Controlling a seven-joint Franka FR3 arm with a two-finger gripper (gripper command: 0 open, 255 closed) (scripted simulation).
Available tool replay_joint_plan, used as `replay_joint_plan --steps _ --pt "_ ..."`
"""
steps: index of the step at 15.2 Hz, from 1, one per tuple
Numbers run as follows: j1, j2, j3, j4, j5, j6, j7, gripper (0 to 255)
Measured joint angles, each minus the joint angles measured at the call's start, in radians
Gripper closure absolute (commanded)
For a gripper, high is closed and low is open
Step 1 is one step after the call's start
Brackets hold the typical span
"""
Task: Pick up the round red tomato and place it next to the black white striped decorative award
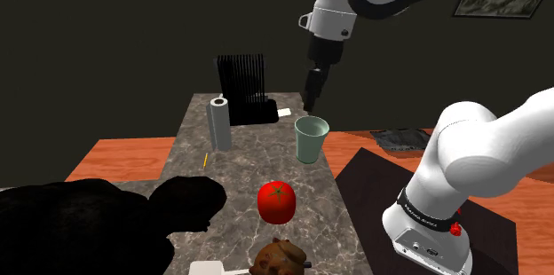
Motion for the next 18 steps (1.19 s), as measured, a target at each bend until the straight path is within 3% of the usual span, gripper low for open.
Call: replay_joint_plan --steps 8,15,18 --pt "0.141 0.123 0.053 -0.152 0.039 0.307 -0.185 0" --pt "0.264 0.324 0.096 -0.230 0.077 0.614 -0.352 0" --pt "0.279 0.390 0.100 -0.236 0.085 0.690 -0.379 0"
